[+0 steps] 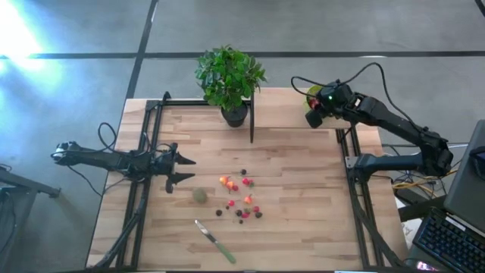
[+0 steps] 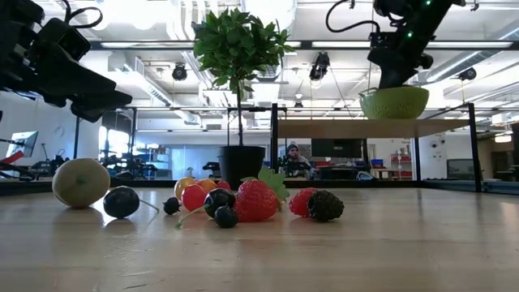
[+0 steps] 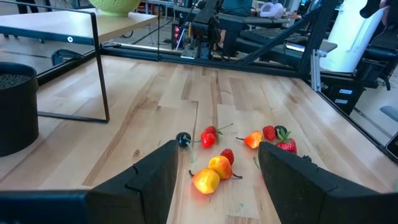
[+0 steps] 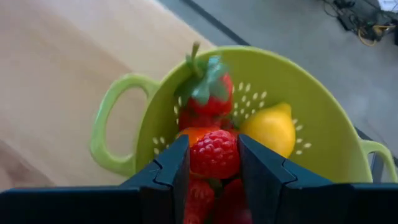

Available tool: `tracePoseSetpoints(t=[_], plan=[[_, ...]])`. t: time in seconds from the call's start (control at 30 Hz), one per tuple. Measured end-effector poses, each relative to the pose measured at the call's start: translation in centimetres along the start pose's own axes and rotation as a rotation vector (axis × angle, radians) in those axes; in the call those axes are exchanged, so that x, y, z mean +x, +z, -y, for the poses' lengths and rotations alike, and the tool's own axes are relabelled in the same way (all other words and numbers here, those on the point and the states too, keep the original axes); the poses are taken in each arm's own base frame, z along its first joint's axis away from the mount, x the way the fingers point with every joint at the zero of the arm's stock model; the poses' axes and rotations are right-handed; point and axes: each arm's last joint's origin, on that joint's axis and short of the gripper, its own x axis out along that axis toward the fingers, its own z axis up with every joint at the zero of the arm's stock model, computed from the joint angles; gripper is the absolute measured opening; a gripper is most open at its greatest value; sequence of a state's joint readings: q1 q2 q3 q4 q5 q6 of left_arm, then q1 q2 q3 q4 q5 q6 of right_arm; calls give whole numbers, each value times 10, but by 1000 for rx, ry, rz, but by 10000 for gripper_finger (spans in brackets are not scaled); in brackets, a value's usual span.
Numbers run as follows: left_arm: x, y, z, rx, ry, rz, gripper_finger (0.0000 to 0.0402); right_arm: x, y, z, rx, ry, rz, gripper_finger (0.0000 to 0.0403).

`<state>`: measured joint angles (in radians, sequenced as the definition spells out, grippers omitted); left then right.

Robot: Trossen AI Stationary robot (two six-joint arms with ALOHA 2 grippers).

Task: Pick & Place Fruit
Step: Put the raspberry into the green strainer bowl on the shelf, then put the blackberry into the green strainer bowl on the shelf

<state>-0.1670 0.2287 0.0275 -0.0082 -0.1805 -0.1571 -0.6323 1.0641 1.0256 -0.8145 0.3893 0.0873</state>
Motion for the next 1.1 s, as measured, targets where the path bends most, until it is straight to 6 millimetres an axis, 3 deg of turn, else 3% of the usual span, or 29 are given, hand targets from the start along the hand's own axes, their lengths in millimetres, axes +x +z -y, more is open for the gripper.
tracePoseSetpoints(t=[0.73, 1.1], plan=[[0, 0, 0, 0, 0, 0, 229, -15, 9, 7, -10, -58, 17, 113], [0, 0, 0, 0, 0, 0, 229, -14, 11, 7, -27, -57, 33, 181]])
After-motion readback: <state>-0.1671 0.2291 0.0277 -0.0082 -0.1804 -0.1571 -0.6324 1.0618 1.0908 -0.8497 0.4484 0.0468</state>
